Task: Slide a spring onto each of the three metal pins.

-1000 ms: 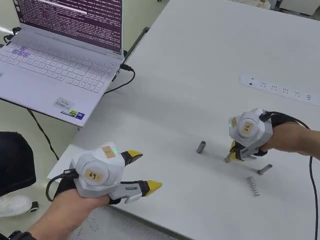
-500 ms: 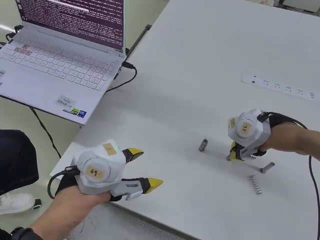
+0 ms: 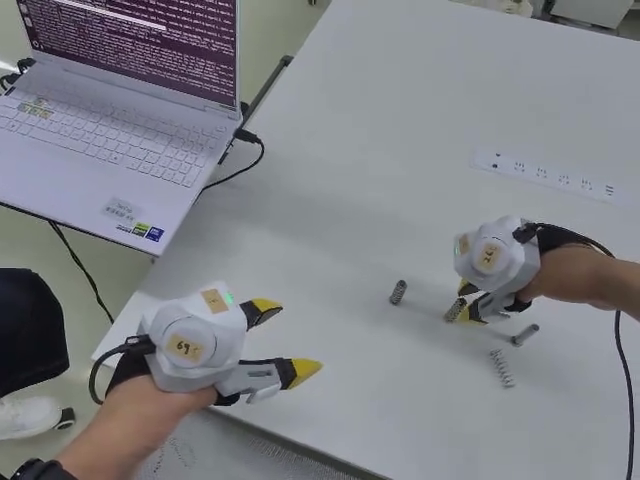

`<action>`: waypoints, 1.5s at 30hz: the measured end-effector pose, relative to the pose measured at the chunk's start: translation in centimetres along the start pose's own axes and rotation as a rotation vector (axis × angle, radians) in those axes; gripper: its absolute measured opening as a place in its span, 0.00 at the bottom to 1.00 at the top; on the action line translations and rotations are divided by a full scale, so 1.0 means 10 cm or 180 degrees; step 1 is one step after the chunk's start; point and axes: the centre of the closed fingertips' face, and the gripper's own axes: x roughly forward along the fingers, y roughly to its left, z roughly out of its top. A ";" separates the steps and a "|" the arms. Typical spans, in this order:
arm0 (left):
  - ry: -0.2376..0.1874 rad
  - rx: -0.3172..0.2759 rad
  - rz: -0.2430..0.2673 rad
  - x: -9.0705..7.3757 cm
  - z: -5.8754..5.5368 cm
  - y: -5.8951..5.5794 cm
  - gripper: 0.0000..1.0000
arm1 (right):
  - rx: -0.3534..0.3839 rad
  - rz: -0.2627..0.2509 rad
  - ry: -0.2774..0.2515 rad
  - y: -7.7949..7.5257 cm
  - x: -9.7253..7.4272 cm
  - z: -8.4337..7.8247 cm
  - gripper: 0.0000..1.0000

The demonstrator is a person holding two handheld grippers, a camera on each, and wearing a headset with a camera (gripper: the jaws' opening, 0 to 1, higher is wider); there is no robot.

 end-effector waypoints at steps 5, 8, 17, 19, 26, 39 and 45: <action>-0.0005 0.0026 -0.0023 0.02 0.02 -0.04 0.47 | 0.0089 -0.0096 -0.0133 -0.01 -0.15 0.04 0.28; -0.0015 0.0038 -0.0034 0.03 0.04 -0.05 0.47 | 0.0123 -0.0183 -0.0190 -0.04 -0.22 0.05 0.29; -0.0027 0.0087 -0.0035 0.01 0.07 -0.07 0.47 | 0.0261 -0.0329 -0.0267 -0.02 -0.33 0.02 0.32; -0.0029 0.0094 -0.0041 0.00 0.08 -0.08 0.47 | 0.0312 -0.0371 -0.0305 -0.01 -0.35 0.02 0.32; -0.0047 0.0117 -0.0036 -0.01 0.12 -0.09 0.48 | 0.0611 -0.0480 -0.0563 0.05 -0.41 0.01 0.34; -0.0084 0.0103 -0.0024 -0.03 0.15 -0.12 0.50 | 0.1150 -0.0731 -0.1025 0.16 -0.56 -0.05 0.36; -0.0085 0.0096 -0.0022 -0.03 0.17 -0.13 0.50 | 0.1399 -0.0804 -0.1200 0.22 -0.61 -0.13 0.37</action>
